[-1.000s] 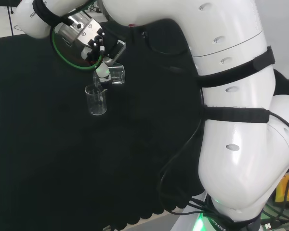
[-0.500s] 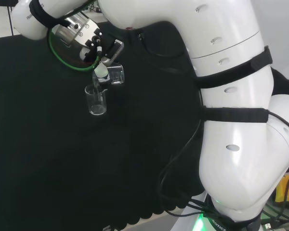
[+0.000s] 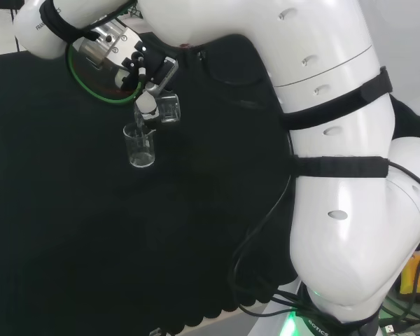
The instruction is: Pour the water from the handheld beaker into the one on the table.
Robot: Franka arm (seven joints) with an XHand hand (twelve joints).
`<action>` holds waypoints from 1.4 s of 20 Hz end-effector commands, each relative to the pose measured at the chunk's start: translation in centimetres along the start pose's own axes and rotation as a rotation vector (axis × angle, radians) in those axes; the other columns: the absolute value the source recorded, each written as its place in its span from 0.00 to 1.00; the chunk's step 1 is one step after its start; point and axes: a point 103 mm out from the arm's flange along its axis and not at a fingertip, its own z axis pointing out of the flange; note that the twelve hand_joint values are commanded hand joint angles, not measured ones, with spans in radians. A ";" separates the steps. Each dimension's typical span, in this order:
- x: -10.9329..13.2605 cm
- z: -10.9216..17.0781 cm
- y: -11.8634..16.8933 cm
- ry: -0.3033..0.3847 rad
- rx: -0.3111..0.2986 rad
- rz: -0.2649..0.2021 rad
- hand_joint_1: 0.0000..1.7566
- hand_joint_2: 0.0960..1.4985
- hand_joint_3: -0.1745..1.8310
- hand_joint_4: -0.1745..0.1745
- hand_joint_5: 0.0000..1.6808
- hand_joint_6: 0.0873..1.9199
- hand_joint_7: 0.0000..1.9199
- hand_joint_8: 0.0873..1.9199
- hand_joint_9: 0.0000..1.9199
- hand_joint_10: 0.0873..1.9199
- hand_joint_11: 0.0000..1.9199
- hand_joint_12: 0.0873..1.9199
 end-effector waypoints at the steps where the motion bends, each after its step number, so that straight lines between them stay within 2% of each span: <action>1: 0.0 0.0 0.1 -0.014 0.014 0.000 0.73 0.73 0.00 0.19 0.62 0.41 0.66 0.37 0.71 0.50 0.58 0.40; 23: 0.5 -0.4 -0.1 -0.031 0.037 0.018 0.73 0.73 0.00 0.19 0.62 0.42 0.66 0.37 0.71 0.50 0.58 0.40; 28: 1.3 -1.6 -0.5 -0.061 0.053 0.027 0.73 0.73 0.00 0.19 0.62 0.42 0.66 0.37 0.71 0.50 0.58 0.40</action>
